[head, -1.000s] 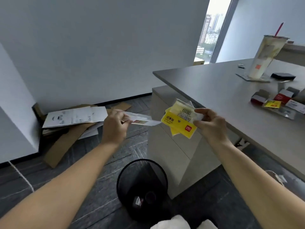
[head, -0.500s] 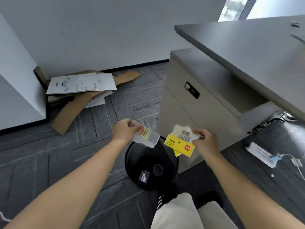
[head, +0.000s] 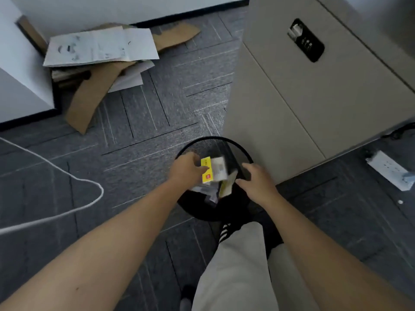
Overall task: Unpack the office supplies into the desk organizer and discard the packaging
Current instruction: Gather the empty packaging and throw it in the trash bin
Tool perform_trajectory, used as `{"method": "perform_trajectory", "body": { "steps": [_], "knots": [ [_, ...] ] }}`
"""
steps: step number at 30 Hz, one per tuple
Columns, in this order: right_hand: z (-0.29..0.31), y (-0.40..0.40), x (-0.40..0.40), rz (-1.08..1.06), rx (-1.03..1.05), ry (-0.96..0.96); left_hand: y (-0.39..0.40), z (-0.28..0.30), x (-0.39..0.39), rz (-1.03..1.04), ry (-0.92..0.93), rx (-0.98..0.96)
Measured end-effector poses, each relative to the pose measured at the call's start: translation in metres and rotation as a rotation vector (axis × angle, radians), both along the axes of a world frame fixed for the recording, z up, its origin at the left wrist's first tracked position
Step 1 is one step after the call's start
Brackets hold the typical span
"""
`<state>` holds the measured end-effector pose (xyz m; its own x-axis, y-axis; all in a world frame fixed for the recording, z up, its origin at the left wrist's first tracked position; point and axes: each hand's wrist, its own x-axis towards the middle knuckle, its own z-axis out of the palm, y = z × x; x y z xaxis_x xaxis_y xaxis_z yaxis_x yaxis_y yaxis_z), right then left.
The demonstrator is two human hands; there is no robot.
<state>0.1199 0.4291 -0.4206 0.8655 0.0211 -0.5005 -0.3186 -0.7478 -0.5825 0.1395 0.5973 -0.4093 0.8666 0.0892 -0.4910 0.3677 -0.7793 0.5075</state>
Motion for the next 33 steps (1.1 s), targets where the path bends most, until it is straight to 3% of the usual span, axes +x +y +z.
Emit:
{"method": "perform_trajectory", "body": {
  "steps": [9,19,26,33],
  "knots": [
    [0.065,-0.015,-0.004,0.006,-0.040,-0.105,-0.001,0.059,-0.001,-0.282,-0.065,0.176],
    [0.220,-0.034,-0.044,0.022,-0.142,-0.376,-0.015,0.205,-0.024,-0.483,-0.403,0.401],
    [0.317,-0.077,-0.076,0.029,-0.329,-0.664,-0.063,0.294,-0.027,-0.582,-0.643,0.407],
    [0.340,-0.191,-0.102,-0.192,-0.478,-0.689,-0.175,0.323,-0.019,-0.744,-0.782,0.320]
  ]
}}
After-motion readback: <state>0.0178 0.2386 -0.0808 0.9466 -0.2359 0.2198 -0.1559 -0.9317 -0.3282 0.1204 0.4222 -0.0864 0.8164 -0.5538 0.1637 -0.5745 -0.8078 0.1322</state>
